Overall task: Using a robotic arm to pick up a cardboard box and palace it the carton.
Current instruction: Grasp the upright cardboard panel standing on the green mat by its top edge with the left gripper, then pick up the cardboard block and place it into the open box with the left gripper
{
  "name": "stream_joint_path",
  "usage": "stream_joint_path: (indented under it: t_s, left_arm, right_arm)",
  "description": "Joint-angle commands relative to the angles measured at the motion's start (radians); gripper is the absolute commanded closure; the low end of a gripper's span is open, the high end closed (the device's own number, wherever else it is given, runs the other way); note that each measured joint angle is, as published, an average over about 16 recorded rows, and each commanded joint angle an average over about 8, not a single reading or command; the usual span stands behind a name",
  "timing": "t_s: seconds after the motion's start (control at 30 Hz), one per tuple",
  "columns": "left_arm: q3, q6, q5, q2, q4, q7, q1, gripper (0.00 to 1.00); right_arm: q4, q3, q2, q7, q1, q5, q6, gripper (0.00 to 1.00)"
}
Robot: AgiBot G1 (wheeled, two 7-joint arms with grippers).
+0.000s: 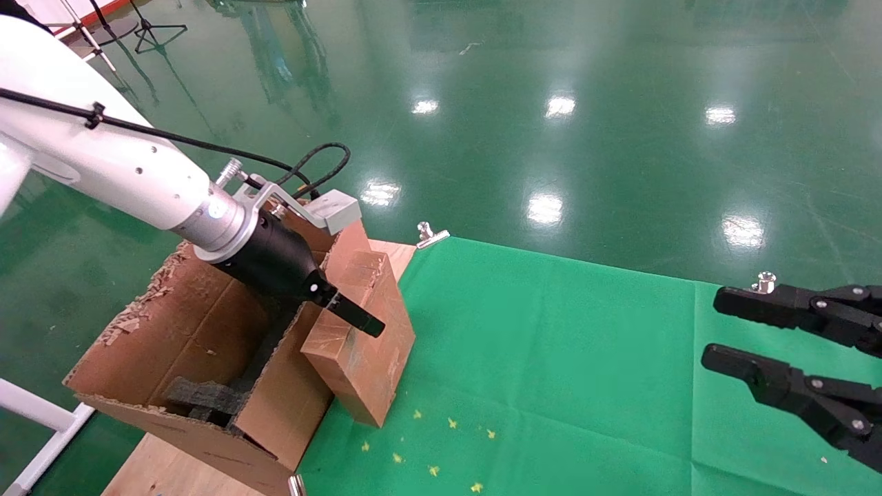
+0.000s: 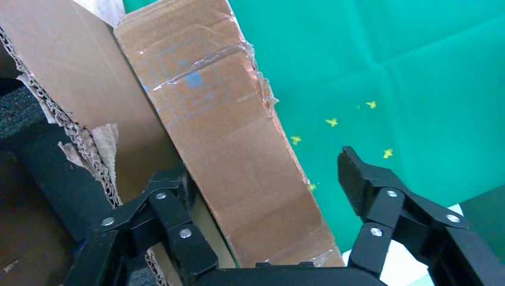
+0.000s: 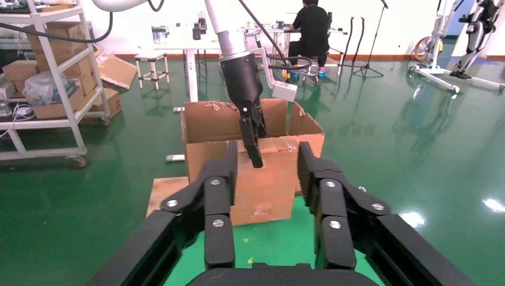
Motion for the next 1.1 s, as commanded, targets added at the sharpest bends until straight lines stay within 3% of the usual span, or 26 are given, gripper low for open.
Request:
stream_joint_path:
  t_s: [0.03,0.83,1.1]
  left_arm:
    - [0.0,0.001,0.0,0.0,-0.001,0.001,0.0,1.0]
    - [-0.002,0.006,-0.001,-0.003,-0.005,0.004,-0.004,1.0]
    - [-0.043,-0.007,-0.043,-0.044,0.003,0.032,-0.055,1.0]
  right_arm:
    - [0.0,0.0,0.0,0.0,0.0,0.0,0.0,0.0]
    - [0.0,0.0,0.0,0.0,0.0,0.0,0.0,0.0]
    - [0.0,0.0,0.0,0.0,0.0,0.0,0.0,0.0]
